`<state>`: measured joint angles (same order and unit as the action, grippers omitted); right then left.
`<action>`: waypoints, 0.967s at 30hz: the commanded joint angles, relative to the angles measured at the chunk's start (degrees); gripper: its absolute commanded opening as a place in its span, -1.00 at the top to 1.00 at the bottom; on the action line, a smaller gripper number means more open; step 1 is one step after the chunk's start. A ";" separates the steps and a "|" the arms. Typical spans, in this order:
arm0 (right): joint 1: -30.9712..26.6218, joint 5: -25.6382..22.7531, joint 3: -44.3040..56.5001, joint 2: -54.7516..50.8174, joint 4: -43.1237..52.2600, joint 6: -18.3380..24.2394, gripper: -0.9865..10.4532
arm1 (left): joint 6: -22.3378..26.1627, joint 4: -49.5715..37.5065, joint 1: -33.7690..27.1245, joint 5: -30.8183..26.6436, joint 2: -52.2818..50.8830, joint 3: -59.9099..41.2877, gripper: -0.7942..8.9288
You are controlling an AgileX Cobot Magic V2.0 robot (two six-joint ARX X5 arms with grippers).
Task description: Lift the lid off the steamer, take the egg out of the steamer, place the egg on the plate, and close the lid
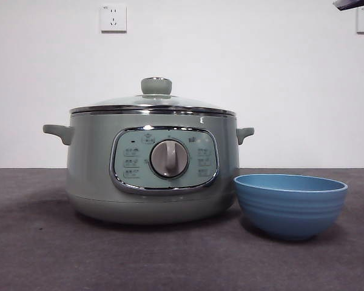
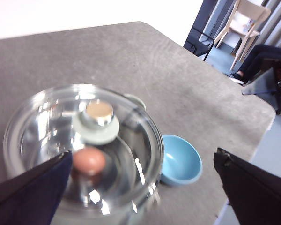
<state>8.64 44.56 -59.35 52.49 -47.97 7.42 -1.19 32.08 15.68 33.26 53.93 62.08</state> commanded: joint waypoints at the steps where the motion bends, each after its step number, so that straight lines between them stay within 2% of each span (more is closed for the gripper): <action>1: 0.11 0.02 -0.17 -0.02 0.33 -0.13 -0.16 | 0.96 -2.97 4.37 -5.29 5.07 2.32 -0.21; 6: 0.11 -0.02 -0.17 -0.02 0.31 -0.11 -0.16 | 3.61 -9.09 9.68 -13.46 14.88 6.08 -0.21; 12: 0.11 -0.13 -0.17 -0.02 0.26 -0.11 -0.16 | 4.28 -17.55 11.93 -18.03 24.37 6.99 -0.21; 17: 0.11 -0.42 -0.17 0.00 0.26 -0.09 -0.16 | 4.48 -18.47 12.09 -18.64 30.80 6.99 -0.21; 20: 0.11 -2.60 -0.17 0.00 0.26 -0.09 -0.16 | 4.48 -18.75 12.11 -19.71 33.64 6.99 -0.21; 29: 0.11 -2.73 -0.17 0.00 0.26 -0.09 -0.16 | 4.46 -20.46 12.85 -22.58 36.02 6.99 -0.18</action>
<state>8.64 41.91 -59.35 52.49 -47.97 7.40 2.59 11.94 28.32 10.96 89.67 69.17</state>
